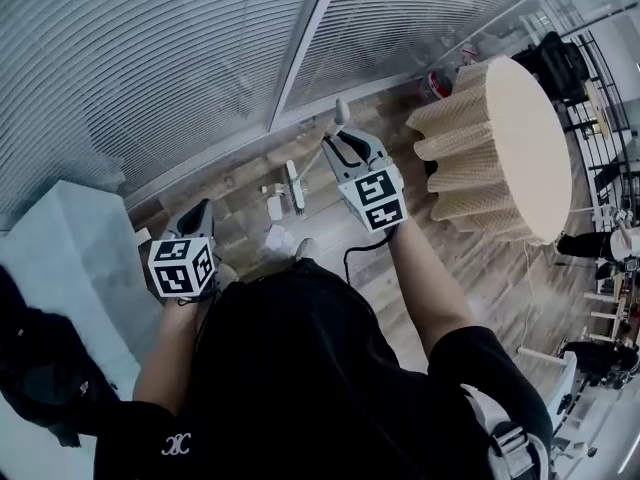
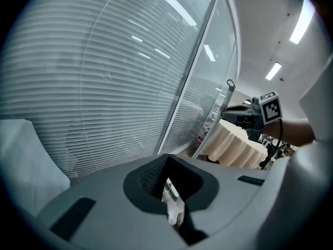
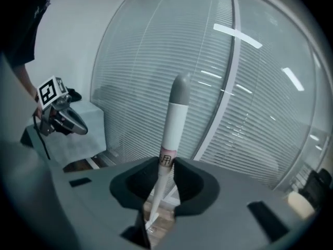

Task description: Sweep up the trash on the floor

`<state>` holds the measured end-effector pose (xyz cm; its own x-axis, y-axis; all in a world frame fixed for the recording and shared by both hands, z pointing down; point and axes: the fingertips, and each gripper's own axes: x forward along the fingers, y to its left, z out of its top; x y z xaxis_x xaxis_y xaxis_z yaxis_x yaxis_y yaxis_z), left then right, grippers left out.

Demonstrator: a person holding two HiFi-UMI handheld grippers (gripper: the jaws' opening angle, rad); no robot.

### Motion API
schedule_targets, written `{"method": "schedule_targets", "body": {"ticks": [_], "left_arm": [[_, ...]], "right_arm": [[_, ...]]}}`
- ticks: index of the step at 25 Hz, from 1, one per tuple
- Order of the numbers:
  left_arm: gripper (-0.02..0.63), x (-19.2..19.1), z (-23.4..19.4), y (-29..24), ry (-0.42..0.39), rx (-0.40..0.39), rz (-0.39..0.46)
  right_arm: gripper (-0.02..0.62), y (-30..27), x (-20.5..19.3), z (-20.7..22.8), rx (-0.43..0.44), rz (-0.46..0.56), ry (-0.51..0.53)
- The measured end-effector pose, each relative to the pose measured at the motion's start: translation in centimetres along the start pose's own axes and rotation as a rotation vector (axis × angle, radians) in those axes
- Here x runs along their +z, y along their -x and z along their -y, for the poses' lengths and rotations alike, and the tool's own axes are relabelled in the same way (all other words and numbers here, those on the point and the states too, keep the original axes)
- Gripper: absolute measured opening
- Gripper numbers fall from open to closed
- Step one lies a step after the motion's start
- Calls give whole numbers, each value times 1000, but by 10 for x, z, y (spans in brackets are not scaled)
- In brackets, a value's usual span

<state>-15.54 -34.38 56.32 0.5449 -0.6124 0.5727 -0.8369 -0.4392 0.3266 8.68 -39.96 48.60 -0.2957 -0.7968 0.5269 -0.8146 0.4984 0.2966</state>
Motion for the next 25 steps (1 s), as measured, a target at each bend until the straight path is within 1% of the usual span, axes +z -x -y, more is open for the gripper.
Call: {"method": "schedule_targets", "body": {"ticks": [4,7,9,10,12,14,17,20,25], "left_arm": [[-5,7,24,-6,47,69,31],[-5,7,43,-7,52,111,39],[-5,6,50,-3,63,148,47],[-5,4,52,0,73,166,51],[-5,-2,55,5,93,195,51],[-5,-9,57,8,102,210,42],[-5,-17,59,10,95,213,25],[-5,-20,58,11,78,199,13],[-5,-10,61,5,33,143,1]], "right_arm": [[100,-21,-21,-7,165,6,176],[97,-30,-42,-27,313,12,319],[97,-34,-61,-41,388,6,386],[97,-35,-70,-47,412,-1,399],[97,-40,-89,-53,437,-22,382],[95,-41,-101,-56,446,-36,331],[95,-31,-105,-69,467,-20,263],[95,-18,-103,-85,466,-7,223],[95,-3,-95,-96,413,-4,162]]}}
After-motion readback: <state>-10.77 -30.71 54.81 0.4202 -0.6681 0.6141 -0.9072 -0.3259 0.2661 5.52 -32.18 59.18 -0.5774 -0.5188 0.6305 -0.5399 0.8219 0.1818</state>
